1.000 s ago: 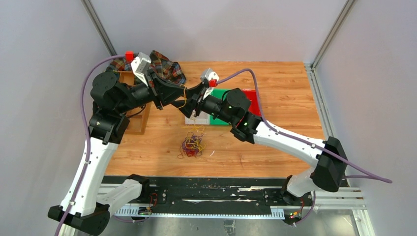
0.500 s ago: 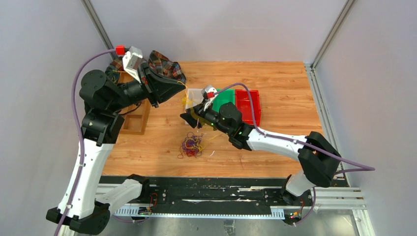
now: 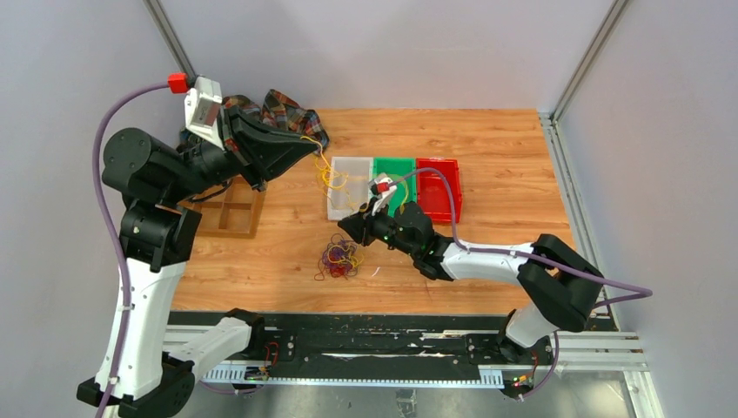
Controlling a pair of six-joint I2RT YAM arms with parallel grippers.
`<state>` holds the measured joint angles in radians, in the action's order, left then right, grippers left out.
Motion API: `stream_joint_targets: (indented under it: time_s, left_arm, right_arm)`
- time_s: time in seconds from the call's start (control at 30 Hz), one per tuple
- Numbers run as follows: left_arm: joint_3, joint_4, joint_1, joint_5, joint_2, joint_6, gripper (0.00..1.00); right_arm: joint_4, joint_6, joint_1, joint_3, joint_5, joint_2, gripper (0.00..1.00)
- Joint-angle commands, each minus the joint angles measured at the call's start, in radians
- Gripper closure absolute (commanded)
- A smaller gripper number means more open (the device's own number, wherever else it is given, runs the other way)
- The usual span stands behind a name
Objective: Untangle the cables
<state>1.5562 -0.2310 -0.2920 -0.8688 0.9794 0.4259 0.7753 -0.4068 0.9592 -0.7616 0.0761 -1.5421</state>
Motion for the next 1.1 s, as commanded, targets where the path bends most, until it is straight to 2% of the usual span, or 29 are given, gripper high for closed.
stream_joint_targets:
  time_s: [0.0, 0.13, 0.33, 0.5, 0.67, 0.93, 1.07]
  left_arm:
    - [0.055, -0.025, -0.008, 0.006, -0.001, -0.054, 0.99]
    - [0.084, -0.038, -0.007, 0.039, -0.002, -0.109, 1.0]
    - [0.154, -0.042, -0.007, 0.13, 0.008, -0.185, 1.0]
    - [0.243, -0.033, -0.008, 0.271, 0.029, -0.299, 1.0]
    - [0.286, 0.073, -0.008, 0.42, 0.03, -0.381, 1.0]
    - [0.3, 0.241, -0.008, 0.735, 0.032, -0.505, 1.0]
    - [0.3, 0.19, -0.007, 0.689, 0.031, -0.495, 1.0]
  right_arm:
    - [0.074, -0.04, -0.013, 0.046, -0.027, 0.022, 0.85]
    - [0.071, -0.052, -0.013, 0.084, -0.048, 0.043, 0.99]
    - [0.001, -0.089, -0.013, 0.12, -0.128, 0.073, 0.99]
    - [-0.094, -0.147, -0.013, 0.145, -0.246, 0.083, 0.99]
    - [-0.206, -0.182, -0.012, 0.134, -0.323, 0.069, 0.99]
    - [-0.461, -0.254, -0.015, 0.068, -0.471, 0.055, 0.99]
    - [-0.46, -0.249, -0.015, 0.063, -0.452, 0.056, 0.99]
